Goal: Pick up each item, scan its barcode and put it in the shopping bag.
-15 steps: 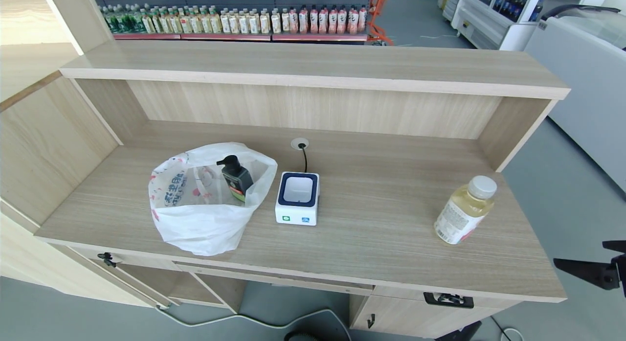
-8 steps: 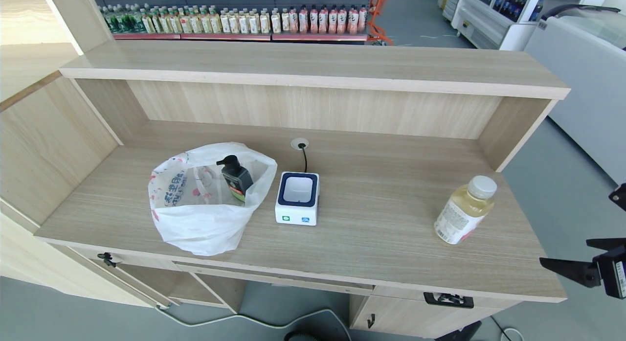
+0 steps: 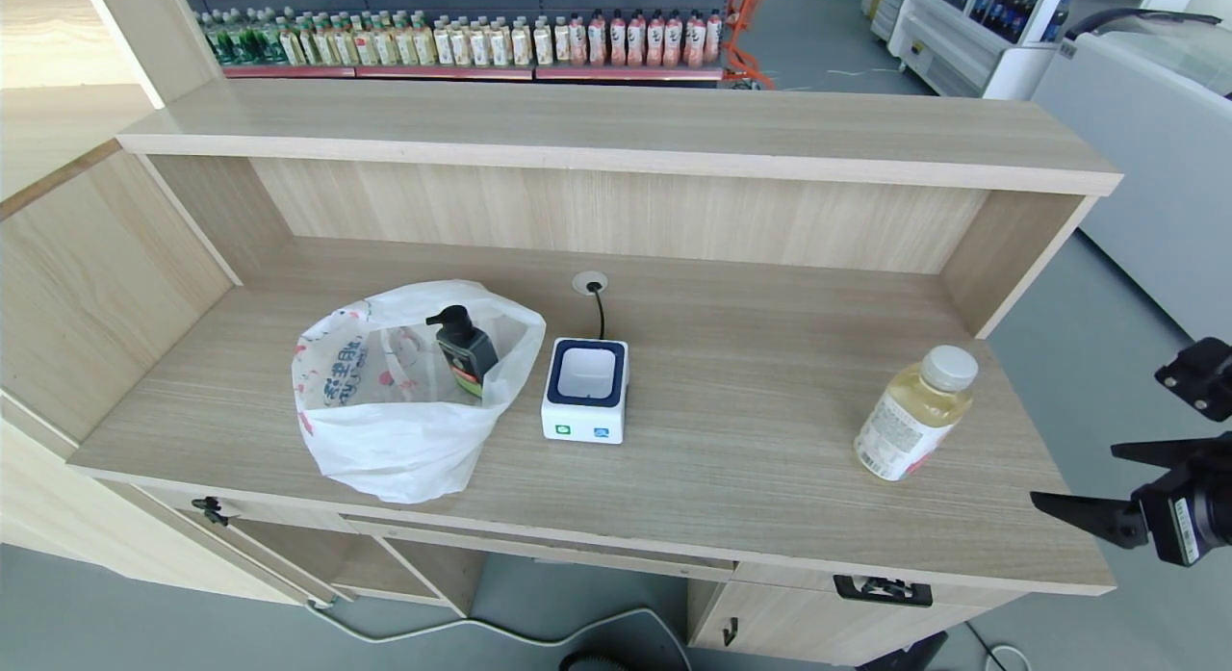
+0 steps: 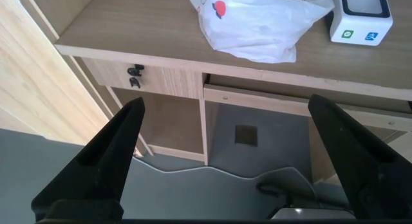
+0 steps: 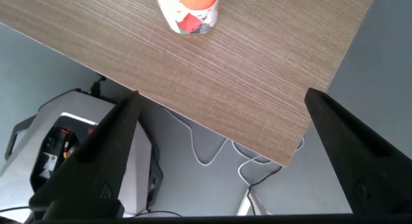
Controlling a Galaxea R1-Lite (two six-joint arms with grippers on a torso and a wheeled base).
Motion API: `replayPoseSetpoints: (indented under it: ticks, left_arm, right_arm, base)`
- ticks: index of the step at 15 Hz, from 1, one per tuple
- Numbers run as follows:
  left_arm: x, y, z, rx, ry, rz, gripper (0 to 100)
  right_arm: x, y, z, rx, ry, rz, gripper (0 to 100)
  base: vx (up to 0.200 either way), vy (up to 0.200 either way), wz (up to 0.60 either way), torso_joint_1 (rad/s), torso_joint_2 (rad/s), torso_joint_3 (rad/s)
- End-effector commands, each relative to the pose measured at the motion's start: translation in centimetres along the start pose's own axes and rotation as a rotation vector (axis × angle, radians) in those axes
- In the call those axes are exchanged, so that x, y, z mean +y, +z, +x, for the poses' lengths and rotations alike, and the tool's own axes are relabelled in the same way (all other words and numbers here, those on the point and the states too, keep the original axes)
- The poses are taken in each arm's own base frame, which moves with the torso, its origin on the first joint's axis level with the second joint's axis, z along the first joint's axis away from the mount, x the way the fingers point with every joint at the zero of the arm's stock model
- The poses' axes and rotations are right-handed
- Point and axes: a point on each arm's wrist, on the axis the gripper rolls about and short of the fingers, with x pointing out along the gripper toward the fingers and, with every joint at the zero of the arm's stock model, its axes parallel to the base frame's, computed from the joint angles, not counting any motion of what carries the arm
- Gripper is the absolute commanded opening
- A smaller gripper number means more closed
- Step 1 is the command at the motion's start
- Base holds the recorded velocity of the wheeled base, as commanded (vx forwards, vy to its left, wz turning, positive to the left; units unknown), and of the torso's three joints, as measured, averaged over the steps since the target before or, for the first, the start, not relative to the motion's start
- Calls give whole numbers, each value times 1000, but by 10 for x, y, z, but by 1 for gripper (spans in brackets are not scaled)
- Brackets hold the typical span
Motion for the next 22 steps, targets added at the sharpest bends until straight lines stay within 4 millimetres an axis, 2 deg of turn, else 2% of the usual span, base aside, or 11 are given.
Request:
replayPoseSetpoints:
  ticks: [1,7,15,22]
  left_arm:
    - [0,0,0,0,1,1,100]
    - [0,0,0,0,1,-1,100]
    - [0,0,0,-2,1,1,100]
    - [0,0,0,-2,1,-1,100]
  right_arm:
    - [-4,-2,18,17,19,-7,100]
    - [3,6,56,-37,94,-65,100]
    - [7,11,94,-101,120,-117,100]
    - [18,19,125,-183,155,-125,100]
  base:
    - [0,0,0,0,0,0]
    - [0,0,0,0,0,0]
    - [0,0,0,0,0,0]
    - [0,0,0,0,0,0]
